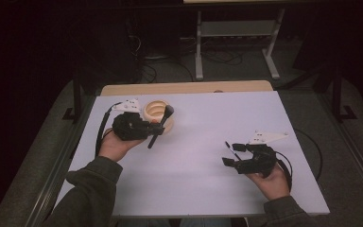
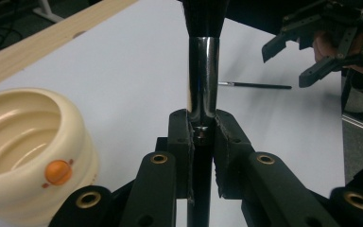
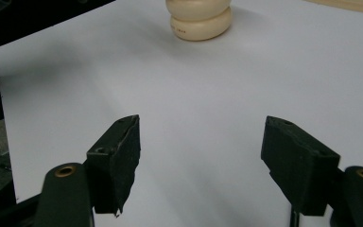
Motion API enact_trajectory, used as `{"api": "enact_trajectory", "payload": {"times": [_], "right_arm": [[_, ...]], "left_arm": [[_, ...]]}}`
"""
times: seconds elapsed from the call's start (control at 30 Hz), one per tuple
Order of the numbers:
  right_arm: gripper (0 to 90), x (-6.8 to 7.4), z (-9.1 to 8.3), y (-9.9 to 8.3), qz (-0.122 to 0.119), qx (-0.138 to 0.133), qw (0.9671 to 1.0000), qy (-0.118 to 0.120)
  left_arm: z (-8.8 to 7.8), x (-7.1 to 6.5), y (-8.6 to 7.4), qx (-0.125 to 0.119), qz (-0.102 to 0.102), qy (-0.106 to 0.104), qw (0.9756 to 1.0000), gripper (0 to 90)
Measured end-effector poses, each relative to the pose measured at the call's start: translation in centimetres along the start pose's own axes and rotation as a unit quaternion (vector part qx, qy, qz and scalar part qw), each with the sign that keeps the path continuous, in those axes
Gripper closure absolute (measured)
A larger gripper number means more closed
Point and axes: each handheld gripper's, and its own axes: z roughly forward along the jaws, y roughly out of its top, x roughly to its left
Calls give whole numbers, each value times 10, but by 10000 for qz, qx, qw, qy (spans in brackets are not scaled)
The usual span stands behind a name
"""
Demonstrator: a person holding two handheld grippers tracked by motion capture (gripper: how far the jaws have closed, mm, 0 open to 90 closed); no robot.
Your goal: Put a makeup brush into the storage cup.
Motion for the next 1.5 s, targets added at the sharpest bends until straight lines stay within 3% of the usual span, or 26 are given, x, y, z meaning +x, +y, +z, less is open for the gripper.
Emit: {"api": "enact_trajectory", "payload": {"times": [0.1, 0.53, 0.83, 0.93, 1.27, 1.5], "right_arm": [[270, -1, -1, -1, 16, -1, 10000, -5], [270, -1, 2, -4, -28, 98, 9999, -82], [271, -2, 3, -3, -30, 74, 9999, -73], [271, -1, 3, -2, -29, 43, 10000, -50], [271, -3, 7, -2, -33, 91, 9999, -58], [264, -6, 4, -2, 35, 50, 10000, -75]], "left_arm": [[-2, 4, 5, 32, 47, 66, 10000, 786], [-16, 27, 34, -247, -105, 401, 9988, 785], [-19, 51, 53, -551, -302, 710, 9955, 785], [-14, 65, 54, -682, -446, 838, 9931, 785], [4, 99, 55, -931, -754, 958, 9882, 786], [19, 114, 46, -882, -911, 918, 9877, 785]]}}
